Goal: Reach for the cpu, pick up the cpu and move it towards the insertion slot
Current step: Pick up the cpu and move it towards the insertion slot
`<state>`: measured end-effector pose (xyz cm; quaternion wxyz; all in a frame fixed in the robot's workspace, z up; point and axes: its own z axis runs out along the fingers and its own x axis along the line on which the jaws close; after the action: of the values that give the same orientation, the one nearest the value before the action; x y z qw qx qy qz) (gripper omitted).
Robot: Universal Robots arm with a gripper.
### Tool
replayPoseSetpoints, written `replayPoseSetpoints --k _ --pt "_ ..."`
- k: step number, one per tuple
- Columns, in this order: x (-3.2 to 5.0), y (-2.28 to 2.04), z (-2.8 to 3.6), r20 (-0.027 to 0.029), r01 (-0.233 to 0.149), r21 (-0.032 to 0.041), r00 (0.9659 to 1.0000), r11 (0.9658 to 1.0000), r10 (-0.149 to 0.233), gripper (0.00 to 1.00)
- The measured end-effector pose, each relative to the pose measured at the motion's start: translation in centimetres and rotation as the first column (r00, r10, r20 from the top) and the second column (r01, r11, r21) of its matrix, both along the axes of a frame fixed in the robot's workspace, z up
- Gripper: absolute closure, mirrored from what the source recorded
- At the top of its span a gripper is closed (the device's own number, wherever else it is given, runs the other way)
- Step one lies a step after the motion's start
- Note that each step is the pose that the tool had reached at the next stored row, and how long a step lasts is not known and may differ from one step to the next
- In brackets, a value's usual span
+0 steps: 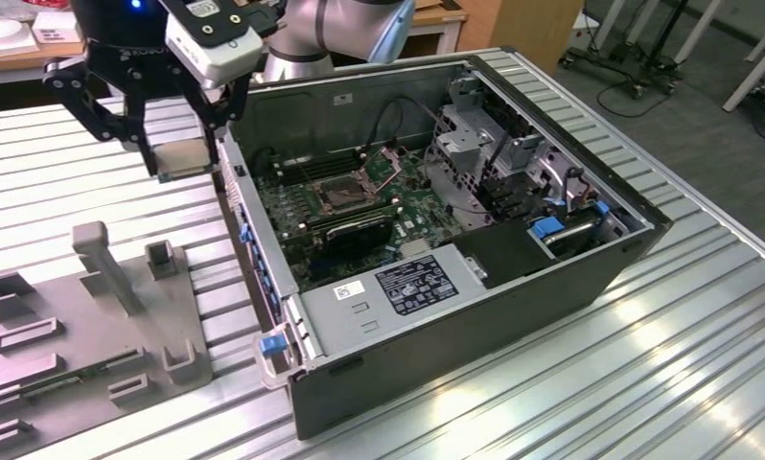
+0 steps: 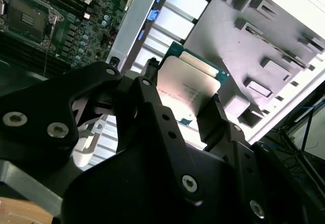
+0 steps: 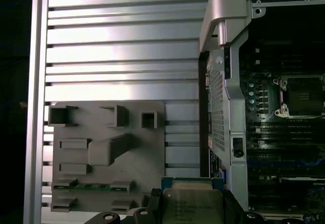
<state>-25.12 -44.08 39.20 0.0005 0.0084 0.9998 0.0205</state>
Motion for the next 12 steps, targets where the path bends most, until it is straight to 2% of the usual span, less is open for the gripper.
replayPoseSetpoints --k 12 --pt "0.79 0.0 0.0 0.0 0.0 -0.0001 1.0 1.0 0.0 0.45"
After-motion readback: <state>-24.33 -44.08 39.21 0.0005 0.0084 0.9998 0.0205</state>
